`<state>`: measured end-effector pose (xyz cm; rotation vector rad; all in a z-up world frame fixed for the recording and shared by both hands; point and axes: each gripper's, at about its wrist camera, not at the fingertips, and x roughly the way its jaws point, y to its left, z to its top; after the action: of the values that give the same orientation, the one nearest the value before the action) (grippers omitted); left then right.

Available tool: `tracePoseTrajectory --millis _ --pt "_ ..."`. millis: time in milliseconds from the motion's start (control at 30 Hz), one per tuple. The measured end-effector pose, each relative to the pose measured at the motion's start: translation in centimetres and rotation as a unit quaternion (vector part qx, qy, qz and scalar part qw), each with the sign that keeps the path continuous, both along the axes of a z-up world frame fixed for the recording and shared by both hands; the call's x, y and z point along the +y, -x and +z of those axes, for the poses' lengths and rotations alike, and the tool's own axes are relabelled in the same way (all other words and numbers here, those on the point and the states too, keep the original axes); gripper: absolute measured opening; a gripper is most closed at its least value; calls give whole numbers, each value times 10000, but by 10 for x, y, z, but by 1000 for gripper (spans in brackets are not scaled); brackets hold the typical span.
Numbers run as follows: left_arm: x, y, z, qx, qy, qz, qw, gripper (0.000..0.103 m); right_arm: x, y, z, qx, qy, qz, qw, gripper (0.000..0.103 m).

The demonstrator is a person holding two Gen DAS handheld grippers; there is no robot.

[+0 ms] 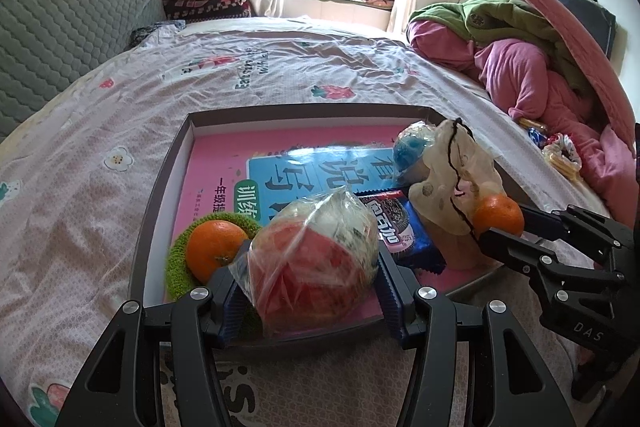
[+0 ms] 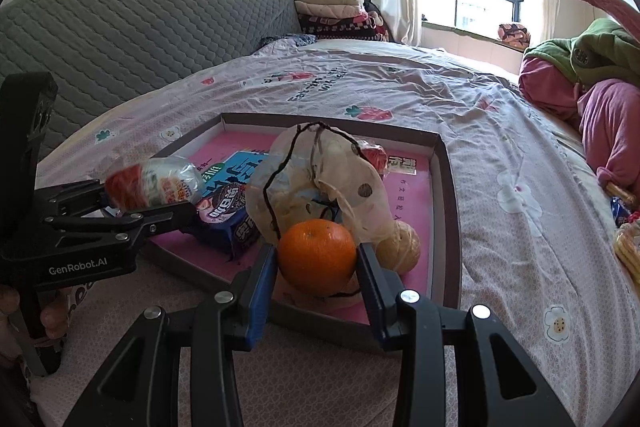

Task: Organize objects
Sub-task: 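Open the right tool to release the orange while the left tool releases the wrapped ball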

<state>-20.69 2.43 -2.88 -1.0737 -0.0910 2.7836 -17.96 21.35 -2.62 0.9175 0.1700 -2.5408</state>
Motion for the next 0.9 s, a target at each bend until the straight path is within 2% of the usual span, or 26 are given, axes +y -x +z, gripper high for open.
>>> tracePoseTrajectory --millis 600,900 --pt "1 -7 -2 -96 -21 6 10000 58 9 4 1 -334 355 -39 9988 41" --pt "-2 -11 0 -101 -13 57 9999 58 8 -3 3 -316 368 -2 9988 41"
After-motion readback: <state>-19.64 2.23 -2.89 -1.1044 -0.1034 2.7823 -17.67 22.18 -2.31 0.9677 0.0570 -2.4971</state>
